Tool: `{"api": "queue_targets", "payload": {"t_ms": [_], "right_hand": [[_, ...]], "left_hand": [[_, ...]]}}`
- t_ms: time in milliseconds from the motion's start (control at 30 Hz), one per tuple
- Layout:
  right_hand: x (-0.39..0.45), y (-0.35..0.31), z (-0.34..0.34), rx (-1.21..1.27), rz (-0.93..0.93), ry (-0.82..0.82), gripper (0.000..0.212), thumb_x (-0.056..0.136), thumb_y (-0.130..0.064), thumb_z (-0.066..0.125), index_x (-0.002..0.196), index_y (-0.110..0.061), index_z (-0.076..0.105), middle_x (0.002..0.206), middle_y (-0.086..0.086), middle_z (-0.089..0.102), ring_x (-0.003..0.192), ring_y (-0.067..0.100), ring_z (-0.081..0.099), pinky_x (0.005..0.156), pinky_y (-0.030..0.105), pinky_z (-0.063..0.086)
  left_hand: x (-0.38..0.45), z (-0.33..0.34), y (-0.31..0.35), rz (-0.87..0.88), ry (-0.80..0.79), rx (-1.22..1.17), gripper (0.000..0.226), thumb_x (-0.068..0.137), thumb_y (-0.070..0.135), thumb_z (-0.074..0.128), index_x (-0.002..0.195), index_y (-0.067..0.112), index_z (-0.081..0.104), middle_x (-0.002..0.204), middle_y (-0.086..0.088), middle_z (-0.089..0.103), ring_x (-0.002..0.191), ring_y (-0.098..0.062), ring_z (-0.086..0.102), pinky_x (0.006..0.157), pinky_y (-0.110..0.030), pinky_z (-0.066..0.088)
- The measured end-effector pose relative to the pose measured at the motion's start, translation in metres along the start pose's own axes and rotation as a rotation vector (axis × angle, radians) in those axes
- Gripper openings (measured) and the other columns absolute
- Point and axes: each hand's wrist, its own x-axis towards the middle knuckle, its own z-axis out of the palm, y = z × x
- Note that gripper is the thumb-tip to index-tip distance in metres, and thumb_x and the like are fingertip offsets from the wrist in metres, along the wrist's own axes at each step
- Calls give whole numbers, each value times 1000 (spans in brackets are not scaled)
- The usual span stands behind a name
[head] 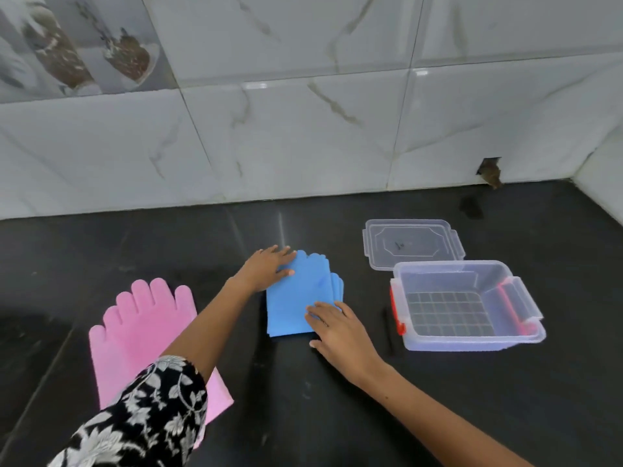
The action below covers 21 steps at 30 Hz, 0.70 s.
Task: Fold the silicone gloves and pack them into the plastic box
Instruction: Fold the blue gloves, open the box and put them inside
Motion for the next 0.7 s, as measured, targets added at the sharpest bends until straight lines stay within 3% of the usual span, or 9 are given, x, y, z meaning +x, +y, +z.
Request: {"api": "queue_targets", "payload": {"t_ms": [67,167,433,533,600,700], "right_hand": [[7,-3,9,-36,3,7,52,59,-35,86,107,-20,71,114,-3,70,107,12,65,94,32,50],[14,-7,18,9,0,91,44,61,-23,85,103,-18,71,107,-2,71,97,14,67,88,28,52],[7,-1,19,-46,-3,220,38,60,-15,85,95,-19,71,97,-3,71,87,13,67,85,29,53],[-7,10,15,-40,60,258,37,56,-6,84,89,-17,71,94,-2,71,84,15,68,81,29,54],[-14,19,8,-28,158,244,43,48,-3,86,87,-16,72,95,2,72,84,19,70,76,31,56],[-15,28,0,6,308,189,47,48,2,86,91,-11,72,104,12,71,91,29,70,73,37,59]], "left_hand": [[8,4,-8,30,5,-189,57,95,34,54,146,20,34,154,-1,32,142,-22,30,116,-38,25],[17,2,-14,36,52,-413,60,85,30,68,140,18,45,142,-3,51,132,-20,44,108,-28,34],[16,-4,-8,62,32,-553,52,79,23,75,128,16,58,125,-3,61,118,-20,54,97,-29,42],[-4,4,-3,-66,71,-595,48,76,24,77,119,11,60,121,-5,61,114,-20,56,95,-34,47],[-25,15,4,-198,151,-630,42,74,25,79,107,9,60,109,-6,63,98,-20,60,79,-29,50],[-61,31,22,-382,277,-642,38,73,28,79,91,6,54,88,-7,59,73,-18,54,57,-26,41]]}}
